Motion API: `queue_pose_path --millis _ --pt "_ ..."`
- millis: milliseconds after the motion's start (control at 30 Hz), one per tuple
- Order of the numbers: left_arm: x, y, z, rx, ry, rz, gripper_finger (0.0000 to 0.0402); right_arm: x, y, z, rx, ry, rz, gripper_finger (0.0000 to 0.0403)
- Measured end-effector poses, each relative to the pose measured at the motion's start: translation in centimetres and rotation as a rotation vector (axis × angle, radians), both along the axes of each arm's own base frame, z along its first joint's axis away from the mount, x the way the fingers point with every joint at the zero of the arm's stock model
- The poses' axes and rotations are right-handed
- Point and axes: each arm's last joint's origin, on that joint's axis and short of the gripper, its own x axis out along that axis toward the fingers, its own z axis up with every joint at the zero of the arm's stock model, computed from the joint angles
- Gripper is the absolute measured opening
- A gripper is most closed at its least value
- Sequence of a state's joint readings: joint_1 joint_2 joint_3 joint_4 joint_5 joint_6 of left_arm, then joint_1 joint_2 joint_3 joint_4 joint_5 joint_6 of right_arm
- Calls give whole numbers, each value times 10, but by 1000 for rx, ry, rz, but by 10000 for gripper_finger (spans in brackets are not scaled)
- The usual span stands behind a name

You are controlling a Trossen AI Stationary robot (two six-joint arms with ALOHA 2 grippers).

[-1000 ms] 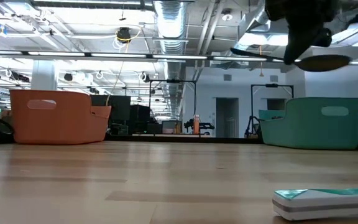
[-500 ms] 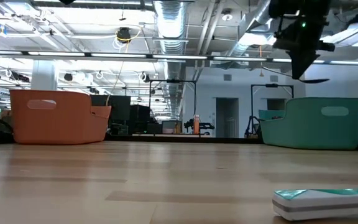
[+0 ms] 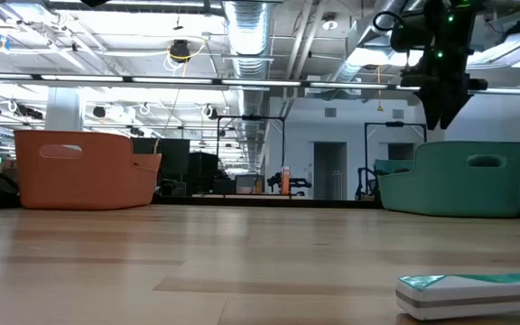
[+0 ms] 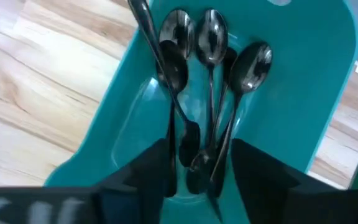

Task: Sort silverware by color (type)
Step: Put the black spoon into the green bin, then put the white blue spoon into the orange bin

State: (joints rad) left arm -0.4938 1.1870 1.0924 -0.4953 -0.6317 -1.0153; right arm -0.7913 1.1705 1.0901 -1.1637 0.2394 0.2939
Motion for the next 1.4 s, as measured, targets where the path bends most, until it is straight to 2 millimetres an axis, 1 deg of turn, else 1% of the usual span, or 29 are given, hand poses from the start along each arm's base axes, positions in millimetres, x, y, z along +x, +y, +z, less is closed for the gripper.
queue_pose_path --millis 100,200,267,467,633,767,900,1033,1267,1400 --pt "0 0 0 2 1 -1 203 2 4 0 13 -4 8 223" --pt "0 0 0 1 5 -8 203 10 14 1 59 -58 77 240" --pt "0 -1 0 0 11 -25 203 17 24 2 81 -89 126 241" --pt "0 -1 -1 0 21 -56 203 43 65 2 116 -133 225 231" --pt "-2 -5 -1 3 31 -99 203 62 106 3 148 -230 288 228" --pt "-3 -9 -1 18 33 -124 203 74 143 6 177 -327 363 228" --pt "-4 -10 -1 39 37 -142 203 83 181 2 184 -358 451 228" --pt "-4 -10 -1 58 40 -152 203 92 218 -9 221 -366 511 228" --pt "-4 -11 -4 114 75 -175 203 110 286 -35 290 -414 651 228" --pt "-5 -10 -5 101 80 -166 203 118 321 -51 303 -381 733 228"
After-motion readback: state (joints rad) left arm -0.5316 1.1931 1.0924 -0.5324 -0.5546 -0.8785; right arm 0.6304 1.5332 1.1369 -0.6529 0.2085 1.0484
